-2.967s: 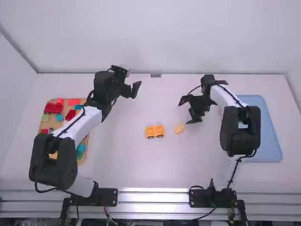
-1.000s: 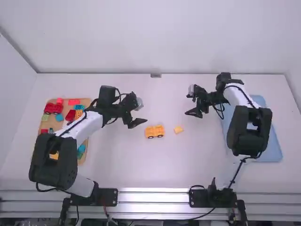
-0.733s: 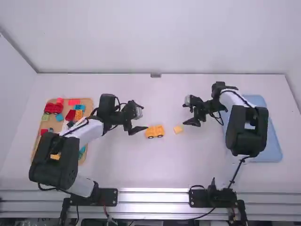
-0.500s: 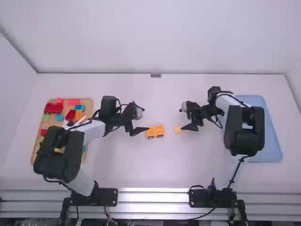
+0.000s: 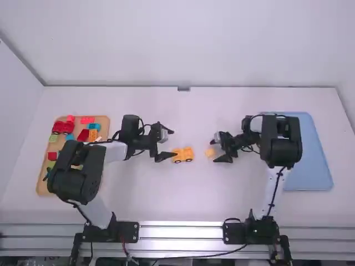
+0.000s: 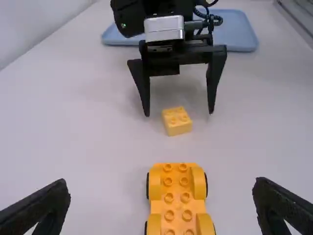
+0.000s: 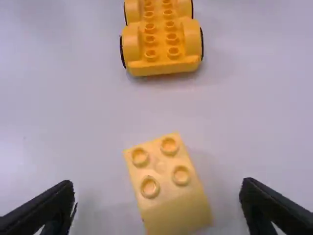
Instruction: Assemble lego blocks to make yellow taxi
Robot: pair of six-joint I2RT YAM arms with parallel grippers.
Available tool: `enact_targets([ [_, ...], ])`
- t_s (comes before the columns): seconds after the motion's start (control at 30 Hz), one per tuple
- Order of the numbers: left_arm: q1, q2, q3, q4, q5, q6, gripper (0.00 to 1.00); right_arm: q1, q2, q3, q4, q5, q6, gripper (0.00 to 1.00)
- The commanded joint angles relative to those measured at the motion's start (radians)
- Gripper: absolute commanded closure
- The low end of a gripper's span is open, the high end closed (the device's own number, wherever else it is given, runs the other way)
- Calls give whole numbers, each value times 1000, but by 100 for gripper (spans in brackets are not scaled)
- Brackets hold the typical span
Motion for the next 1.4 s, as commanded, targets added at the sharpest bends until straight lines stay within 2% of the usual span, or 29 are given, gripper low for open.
enact_targets([
  [0.0,-5,7,-8,-7,36,-4,1,-3,24,13,27,-23,-46,14],
  [0.07,-6,7,-8,-7,36,-4,1,-3,28,2,62,-26,-4,15],
  [0.1,-6,7,-8,-5,37,-3,1,-3,28,-6,77,-27,10,24],
  [0.3,-5,7,-8,-6,36,-4,1,11,28,-9,80,-30,4,41],
  [0.4,-5,7,-8,-6,37,-4,1,18,28,-9,76,-27,5,41],
  [0.53,-6,7,-8,-11,36,-4,1,33,28,-9,72,-5,8,48],
  [0.6,-5,7,-8,-20,36,-3,1,38,28,-9,72,2,12,55],
  [0.67,-5,7,-8,-30,36,-3,1,35,28,-9,70,2,12,70],
  [0.7,-5,7,-8,-32,36,-3,1,35,28,-9,68,1,12,72],
  [0.73,-5,7,-8,-38,36,-3,1,35,28,-9,66,-6,13,79],
  [0.8,-5,7,-8,-49,34,0,1,36,28,-9,59,-17,12,82],
  [0.93,-8,16,-10,-58,24,5,1,25,28,13,1,-47,9,82],
  [1.03,-31,55,-19,-13,5,39,1,21,26,76,-125,-84,0,82],
  [1.07,-31,55,-19,-13,5,39,1,21,26,76,-125,-84,0,82],
  [1.17,-66,117,-19,33,-37,39,1,22,20,159,-318,-88,-77,82],
  [1.37,-90,171,-19,61,-101,38,1,44,14,253,-466,-150,-164,83],
])
